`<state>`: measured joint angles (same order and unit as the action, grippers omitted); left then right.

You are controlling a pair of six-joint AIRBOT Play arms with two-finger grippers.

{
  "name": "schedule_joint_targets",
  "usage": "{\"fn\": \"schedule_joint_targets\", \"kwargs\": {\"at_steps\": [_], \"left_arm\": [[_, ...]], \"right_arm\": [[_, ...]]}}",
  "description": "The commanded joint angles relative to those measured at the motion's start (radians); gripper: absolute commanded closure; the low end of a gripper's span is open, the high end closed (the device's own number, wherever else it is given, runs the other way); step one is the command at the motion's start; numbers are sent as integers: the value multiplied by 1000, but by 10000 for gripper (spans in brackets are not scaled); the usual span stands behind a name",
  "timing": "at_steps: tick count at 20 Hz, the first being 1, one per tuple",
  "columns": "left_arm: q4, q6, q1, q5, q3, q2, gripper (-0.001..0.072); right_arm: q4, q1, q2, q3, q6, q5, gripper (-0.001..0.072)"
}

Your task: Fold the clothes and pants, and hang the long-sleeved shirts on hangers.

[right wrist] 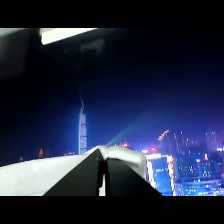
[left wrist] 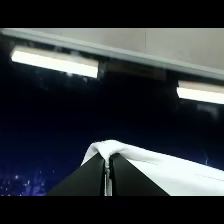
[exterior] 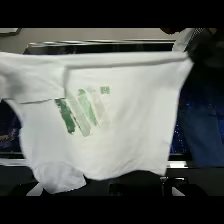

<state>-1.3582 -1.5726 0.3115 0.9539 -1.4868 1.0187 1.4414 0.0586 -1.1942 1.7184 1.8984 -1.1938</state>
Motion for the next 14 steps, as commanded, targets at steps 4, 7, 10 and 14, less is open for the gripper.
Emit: {"fn": "schedule_joint_targets", "kwargs": {"at_steps": [4, 7, 10, 14], "left_arm": [[57, 134, -132, -376, 3, 571, 692], [57, 133, -161, -438, -40, 739, 691], [58, 87, -164, -439, -45, 805, 691], [58, 42, -141, -336, -66, 807, 286]], "right_arm": [[-28, 1, -512, 0, 11, 235, 687], [-111, 1, -640, 0, 10, 380, 686], [-186, 1, -705, 0, 10, 442, 685], [-261, -1, -713, 0, 10, 400, 424]]}}
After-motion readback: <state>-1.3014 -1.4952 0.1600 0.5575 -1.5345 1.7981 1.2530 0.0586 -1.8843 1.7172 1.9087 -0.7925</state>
